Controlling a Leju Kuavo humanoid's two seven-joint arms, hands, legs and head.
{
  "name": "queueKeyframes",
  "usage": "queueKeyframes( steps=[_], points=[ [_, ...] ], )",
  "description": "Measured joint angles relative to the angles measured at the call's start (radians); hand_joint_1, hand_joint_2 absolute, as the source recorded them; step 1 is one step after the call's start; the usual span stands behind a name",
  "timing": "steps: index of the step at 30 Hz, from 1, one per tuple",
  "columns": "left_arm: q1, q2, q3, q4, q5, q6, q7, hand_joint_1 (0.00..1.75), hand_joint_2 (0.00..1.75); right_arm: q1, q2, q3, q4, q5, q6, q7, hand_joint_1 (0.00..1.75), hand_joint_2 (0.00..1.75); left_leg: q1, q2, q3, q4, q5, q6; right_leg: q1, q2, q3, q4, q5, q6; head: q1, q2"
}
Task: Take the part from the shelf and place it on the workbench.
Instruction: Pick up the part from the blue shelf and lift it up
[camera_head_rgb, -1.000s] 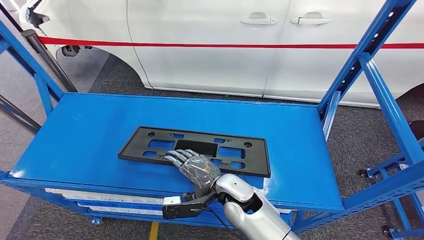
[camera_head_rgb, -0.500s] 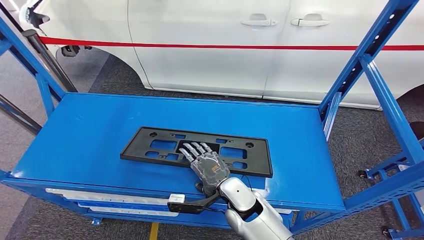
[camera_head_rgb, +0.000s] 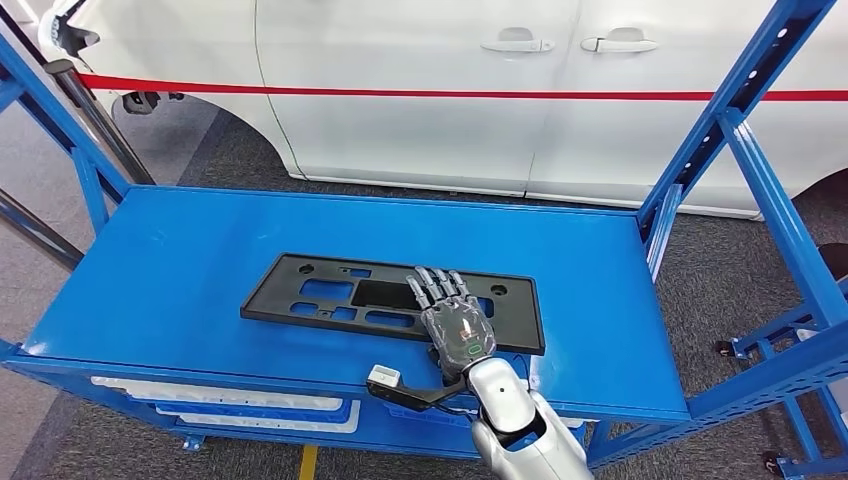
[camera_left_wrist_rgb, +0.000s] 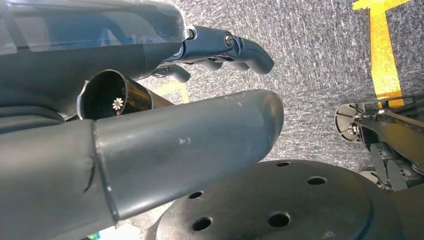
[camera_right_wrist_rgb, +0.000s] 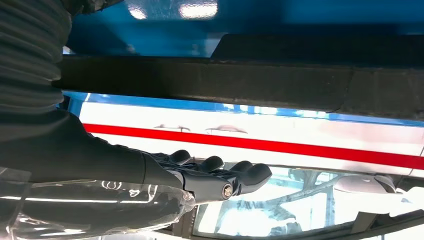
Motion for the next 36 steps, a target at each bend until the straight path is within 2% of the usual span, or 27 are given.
queueKeyframes(
  steps=[3, 4, 24, 28, 36],
  points=[
    [0.000, -0.002, 0.006, -0.001, -0.002, 0.000, -0.002, 0.00, 0.00, 0.005, 0.000, -0.011, -0.001, 0.000, 0.000, 0.004, 1.44, 1.75, 0.000, 0.000, 0.000, 0.000, 0.000, 0.000, 0.000, 0.000, 0.000, 0.000, 0.000, 0.000, 0.000, 0.000],
    [0.000, -0.002, 0.009, -0.001, -0.004, 0.000, -0.003, 0.00, 0.00, 0.009, 0.000, -0.015, -0.001, 0.000, 0.002, 0.008, 1.75, 1.75, 0.000, 0.000, 0.000, 0.000, 0.000, 0.000, 0.000, 0.000, 0.000, 0.000, 0.000, 0.000, 0.000, 0.000],
    [-0.005, -0.005, 0.048, -0.003, -0.050, -0.004, -0.014, 0.00, 0.00, 0.058, -0.002, -0.046, -0.050, -0.029, 0.036, 0.022, 1.75, 1.75, 0.000, 0.000, 0.001, 0.000, 0.000, 0.000, 0.000, 0.000, 0.001, 0.000, 0.000, 0.000, 0.000, 0.000],
    [-0.007, -0.005, 0.057, -0.003, -0.051, -0.005, -0.028, 0.00, 1.75, 0.063, -0.002, -0.055, -0.053, -0.037, 0.031, 0.016, 1.75, 1.75, 0.000, 0.000, 0.001, 0.000, 0.000, 0.000, 0.000, 0.000, 0.001, 0.000, 0.000, 0.000, 0.000, 0.000],
    [-0.012, -0.005, 0.095, -0.003, -0.023, -0.007, -0.066, 0.00, 1.75, 0.081, -0.009, -0.069, -0.081, -0.038, 0.033, 0.012, 1.75, 1.75, 0.000, 0.000, 0.000, 0.000, 0.000, 0.000, 0.000, 0.000, 0.001, 0.000, 0.000, 0.000, 0.000, 0.000]
  ],
)
